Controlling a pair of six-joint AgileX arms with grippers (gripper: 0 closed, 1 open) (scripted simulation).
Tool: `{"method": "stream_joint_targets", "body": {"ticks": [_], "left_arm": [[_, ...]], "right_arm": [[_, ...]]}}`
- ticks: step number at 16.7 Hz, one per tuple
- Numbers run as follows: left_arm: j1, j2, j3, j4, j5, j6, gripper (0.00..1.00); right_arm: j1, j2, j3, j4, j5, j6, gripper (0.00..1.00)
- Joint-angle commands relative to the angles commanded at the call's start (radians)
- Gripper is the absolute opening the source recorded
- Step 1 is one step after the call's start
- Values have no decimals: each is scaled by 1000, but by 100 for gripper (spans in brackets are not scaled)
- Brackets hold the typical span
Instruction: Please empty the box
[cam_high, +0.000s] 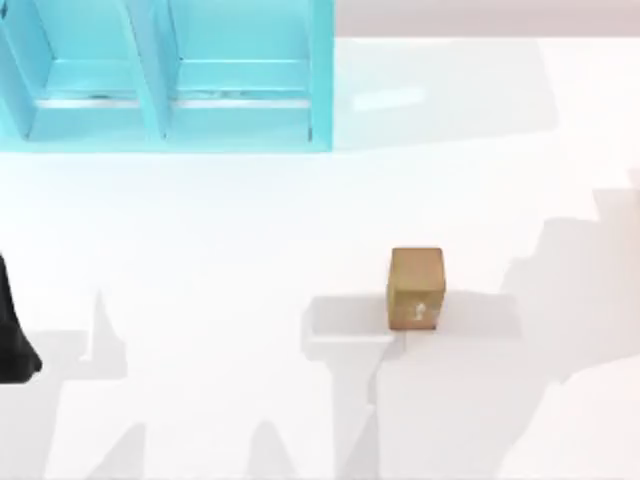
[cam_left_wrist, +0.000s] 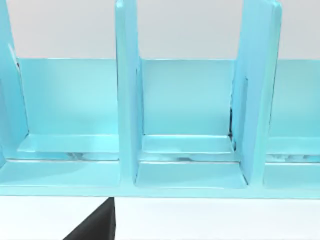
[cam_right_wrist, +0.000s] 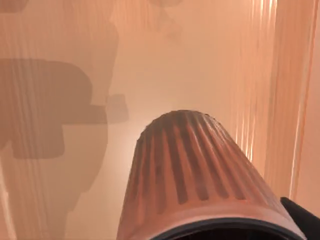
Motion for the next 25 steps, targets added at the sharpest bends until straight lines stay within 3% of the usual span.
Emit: {"method": "stream_joint_targets", "body": {"ticks": [9,12,17,25], "left_arm": [[0,0,0,0,0,0,100],[0,0,0,0,0,0,100],[0,0,0,0,0,0,100],[0,0,0,0,0,0,100]], "right_arm": [[7,40,42,-59,-2,-20,0],[71,24,-3,-38,-1,45,0],[353,-60,-212,60,7,343,0],[1010,-281,-680,302,33,981,0]]}}
